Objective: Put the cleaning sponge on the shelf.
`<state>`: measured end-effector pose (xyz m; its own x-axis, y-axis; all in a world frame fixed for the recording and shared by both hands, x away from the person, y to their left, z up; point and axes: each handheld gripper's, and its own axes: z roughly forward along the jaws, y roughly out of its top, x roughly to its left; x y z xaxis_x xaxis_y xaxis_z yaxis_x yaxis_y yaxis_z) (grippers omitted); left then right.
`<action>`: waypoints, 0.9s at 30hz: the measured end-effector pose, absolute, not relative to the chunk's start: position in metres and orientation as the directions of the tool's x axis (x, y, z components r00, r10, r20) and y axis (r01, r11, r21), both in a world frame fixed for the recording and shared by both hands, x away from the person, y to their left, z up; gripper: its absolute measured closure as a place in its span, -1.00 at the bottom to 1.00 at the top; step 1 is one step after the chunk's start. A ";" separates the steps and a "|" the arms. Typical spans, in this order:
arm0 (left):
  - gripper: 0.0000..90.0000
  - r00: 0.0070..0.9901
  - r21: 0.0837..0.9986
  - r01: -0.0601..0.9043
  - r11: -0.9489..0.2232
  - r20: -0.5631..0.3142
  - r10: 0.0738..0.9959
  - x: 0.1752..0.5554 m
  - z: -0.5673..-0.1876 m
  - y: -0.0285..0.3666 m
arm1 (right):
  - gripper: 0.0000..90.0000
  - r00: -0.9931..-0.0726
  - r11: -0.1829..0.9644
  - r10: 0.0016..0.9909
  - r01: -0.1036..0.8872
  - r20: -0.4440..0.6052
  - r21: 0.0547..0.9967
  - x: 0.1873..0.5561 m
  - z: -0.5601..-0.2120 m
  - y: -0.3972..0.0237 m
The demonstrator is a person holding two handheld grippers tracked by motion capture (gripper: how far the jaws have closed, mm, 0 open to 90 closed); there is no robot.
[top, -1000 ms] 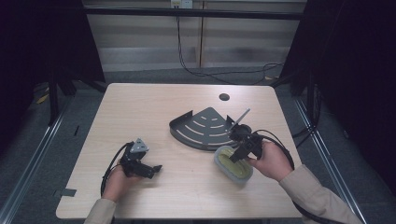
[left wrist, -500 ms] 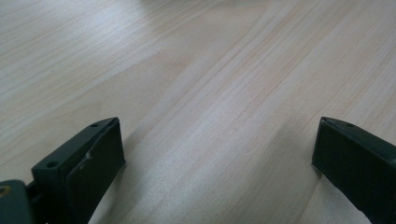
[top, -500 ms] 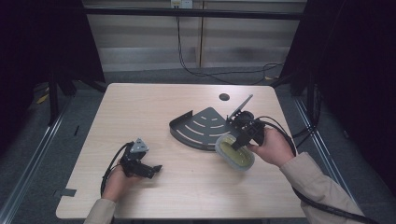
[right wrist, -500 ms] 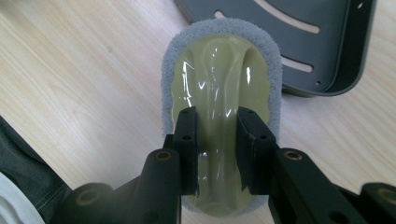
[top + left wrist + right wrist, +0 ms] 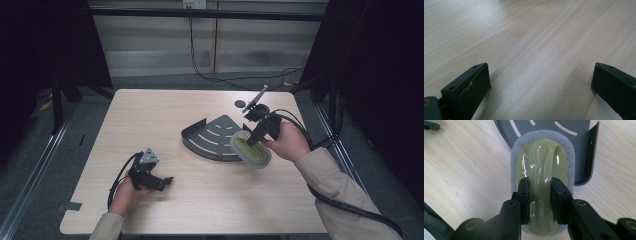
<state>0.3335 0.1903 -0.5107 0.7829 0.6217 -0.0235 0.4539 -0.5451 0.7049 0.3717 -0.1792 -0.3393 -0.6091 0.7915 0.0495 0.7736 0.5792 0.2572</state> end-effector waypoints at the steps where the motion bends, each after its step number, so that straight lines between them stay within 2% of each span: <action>1: -0.97 0.783 0.705 0.454 -0.545 -0.023 0.622 0.334 -0.511 0.190 | 0.59 -0.612 0.582 0.789 0.772 0.050 0.256 0.374 -0.338 -0.178; 27: -1.00 0.786 0.699 0.453 -0.553 -0.021 0.618 0.334 -0.510 0.190 | 0.59 -0.580 0.552 0.814 0.790 0.034 0.268 0.416 -0.336 -0.170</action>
